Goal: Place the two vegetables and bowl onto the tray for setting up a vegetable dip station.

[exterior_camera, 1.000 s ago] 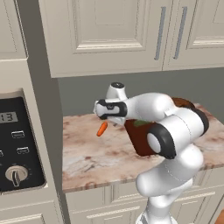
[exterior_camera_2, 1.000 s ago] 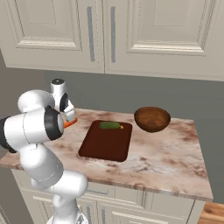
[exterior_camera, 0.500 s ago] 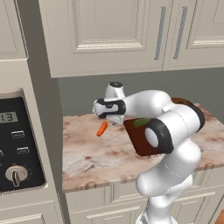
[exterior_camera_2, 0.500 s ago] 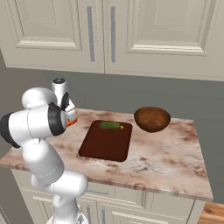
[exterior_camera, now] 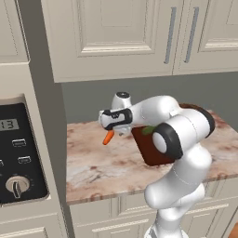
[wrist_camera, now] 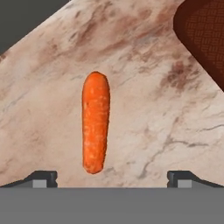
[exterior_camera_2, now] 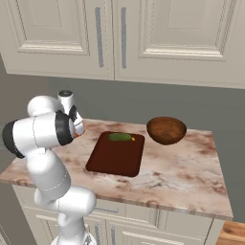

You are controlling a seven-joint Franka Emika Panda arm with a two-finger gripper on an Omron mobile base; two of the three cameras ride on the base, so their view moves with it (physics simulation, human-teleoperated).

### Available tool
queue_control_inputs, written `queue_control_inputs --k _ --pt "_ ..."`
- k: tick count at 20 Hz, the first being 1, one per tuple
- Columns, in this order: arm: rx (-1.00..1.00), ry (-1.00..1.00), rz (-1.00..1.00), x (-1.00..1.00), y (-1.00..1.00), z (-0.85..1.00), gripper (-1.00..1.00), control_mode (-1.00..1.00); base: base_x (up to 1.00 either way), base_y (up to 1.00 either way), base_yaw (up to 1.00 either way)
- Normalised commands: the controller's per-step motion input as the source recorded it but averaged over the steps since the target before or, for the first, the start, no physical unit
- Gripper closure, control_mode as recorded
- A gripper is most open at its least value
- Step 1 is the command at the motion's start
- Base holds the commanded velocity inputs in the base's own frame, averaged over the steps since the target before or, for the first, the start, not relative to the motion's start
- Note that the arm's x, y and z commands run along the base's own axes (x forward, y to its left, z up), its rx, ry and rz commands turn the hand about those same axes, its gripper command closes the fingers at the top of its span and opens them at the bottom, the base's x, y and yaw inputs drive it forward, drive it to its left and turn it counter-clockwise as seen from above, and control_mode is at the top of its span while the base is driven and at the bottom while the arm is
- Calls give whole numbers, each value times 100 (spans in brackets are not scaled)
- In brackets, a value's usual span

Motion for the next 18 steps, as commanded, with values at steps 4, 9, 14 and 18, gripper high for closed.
queue_control_inputs --k 4,9,14,18 --pt "-3 -2 4 8 8 -24 -100 -100 0 0 0" --pt "-1 -1 4 15 6 -15 -100 -100 0 0 0" --pt "0 -1 4 24 0 -3 -100 -100 0 0 0" --pt "0 -3 6 25 0 -12 -100 -100 0 0 0"
